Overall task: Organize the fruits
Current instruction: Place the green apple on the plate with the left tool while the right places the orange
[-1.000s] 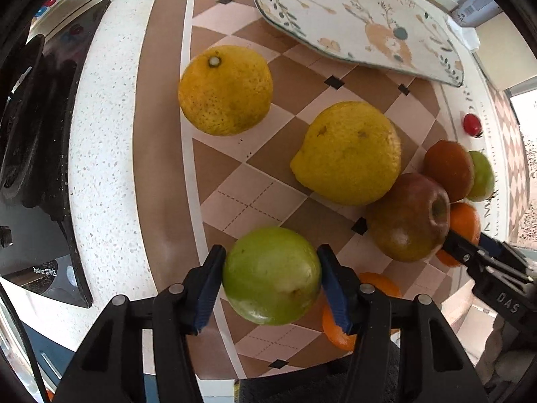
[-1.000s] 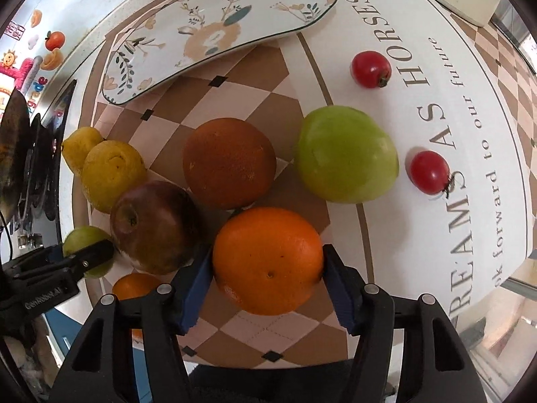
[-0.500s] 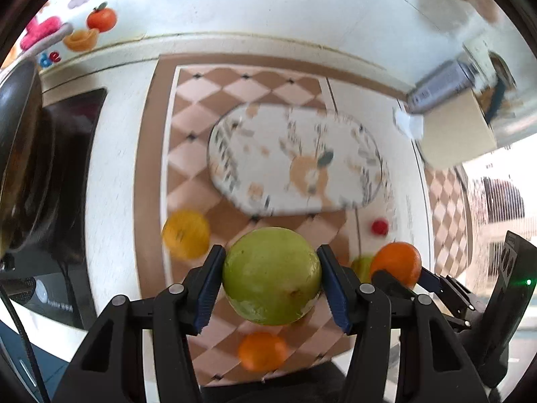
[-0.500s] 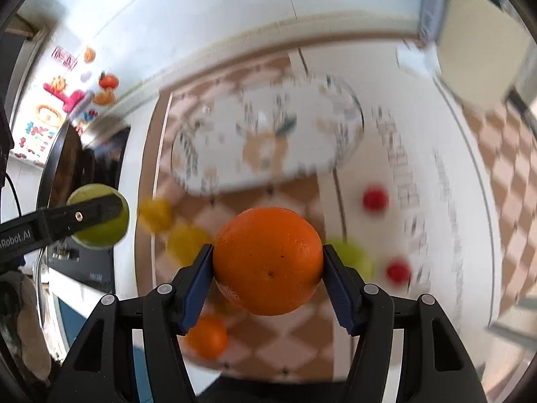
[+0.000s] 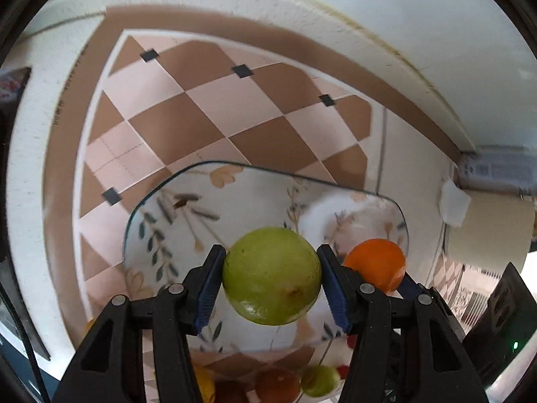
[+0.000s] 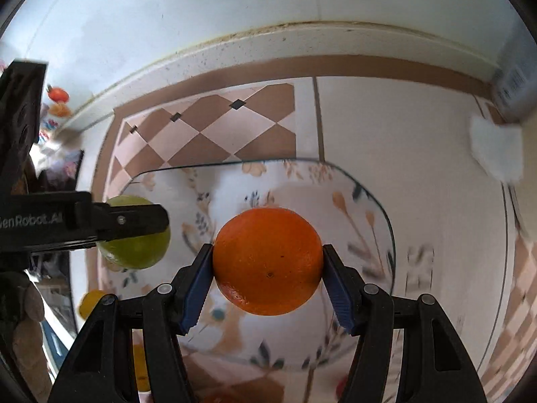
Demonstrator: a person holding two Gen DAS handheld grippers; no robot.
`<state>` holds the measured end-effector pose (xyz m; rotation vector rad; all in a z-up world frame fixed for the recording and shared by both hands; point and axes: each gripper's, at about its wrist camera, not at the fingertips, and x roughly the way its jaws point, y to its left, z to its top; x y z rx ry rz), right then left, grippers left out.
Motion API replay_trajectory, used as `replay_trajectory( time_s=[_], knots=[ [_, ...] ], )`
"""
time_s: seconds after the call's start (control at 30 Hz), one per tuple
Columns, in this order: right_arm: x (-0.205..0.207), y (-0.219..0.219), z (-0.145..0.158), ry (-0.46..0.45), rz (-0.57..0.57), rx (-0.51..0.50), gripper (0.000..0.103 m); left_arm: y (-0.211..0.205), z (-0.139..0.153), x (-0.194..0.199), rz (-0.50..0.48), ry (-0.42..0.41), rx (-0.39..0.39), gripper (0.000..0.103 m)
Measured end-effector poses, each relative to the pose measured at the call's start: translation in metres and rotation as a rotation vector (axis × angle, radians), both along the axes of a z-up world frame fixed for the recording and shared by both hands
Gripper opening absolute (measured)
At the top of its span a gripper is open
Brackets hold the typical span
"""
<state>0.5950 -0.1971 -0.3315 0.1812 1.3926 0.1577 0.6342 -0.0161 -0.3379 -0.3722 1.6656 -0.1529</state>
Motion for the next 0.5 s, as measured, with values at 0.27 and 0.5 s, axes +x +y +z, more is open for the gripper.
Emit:
replay_trajectory(
  time_s=[0.27,0.5],
  knots=[
    [0.022,0.005,-0.013,0.029,0.103,-0.029,0.066,0.003,-0.013,0.008,0.030,0.035,0.034,0.053],
    [0.029,0.011,-0.016,0.083,0.137,-0.030,0.067,-0.004,-0.013,0.008,0.024,0.046,0.083,0.054]
  ],
)
